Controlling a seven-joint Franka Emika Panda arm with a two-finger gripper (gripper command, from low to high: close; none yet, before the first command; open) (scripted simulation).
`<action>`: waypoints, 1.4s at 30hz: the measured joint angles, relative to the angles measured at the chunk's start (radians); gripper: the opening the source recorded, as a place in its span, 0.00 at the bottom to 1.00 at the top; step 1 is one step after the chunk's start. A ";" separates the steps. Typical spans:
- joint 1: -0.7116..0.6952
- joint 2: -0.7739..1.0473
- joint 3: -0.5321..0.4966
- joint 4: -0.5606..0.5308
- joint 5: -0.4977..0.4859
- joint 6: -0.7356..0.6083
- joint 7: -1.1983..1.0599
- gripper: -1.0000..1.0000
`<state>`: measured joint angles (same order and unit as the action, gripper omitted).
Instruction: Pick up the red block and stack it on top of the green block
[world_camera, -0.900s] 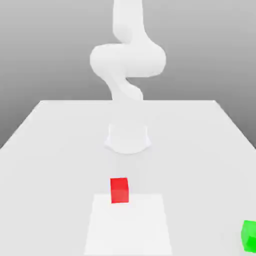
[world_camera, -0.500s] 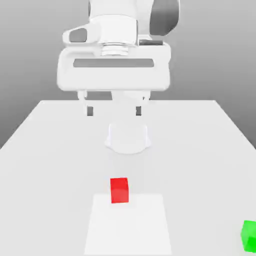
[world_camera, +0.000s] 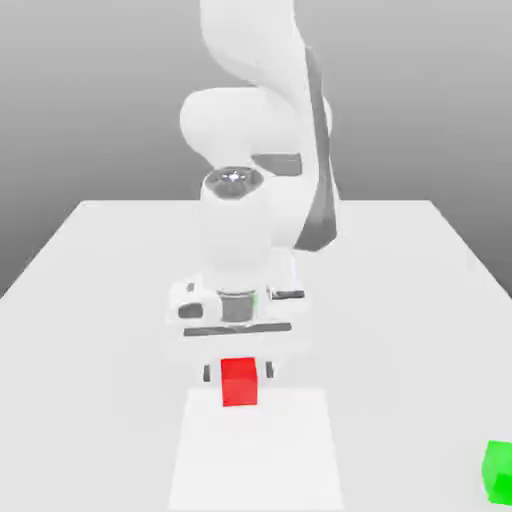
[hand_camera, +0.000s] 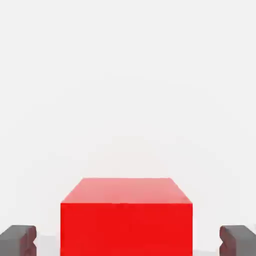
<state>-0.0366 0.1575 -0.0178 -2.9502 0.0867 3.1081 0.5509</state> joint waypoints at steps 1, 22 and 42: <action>0.000 0.000 0.000 0.000 0.000 0.000 0.000 0.00; 0.097 -0.190 0.058 0.186 -0.185 -0.375 -0.061 0.00; 0.366 0.272 0.258 0.743 -0.285 -0.492 -0.435 1.00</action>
<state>0.3294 0.4298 0.2402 -2.2076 -0.1984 2.6165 0.1161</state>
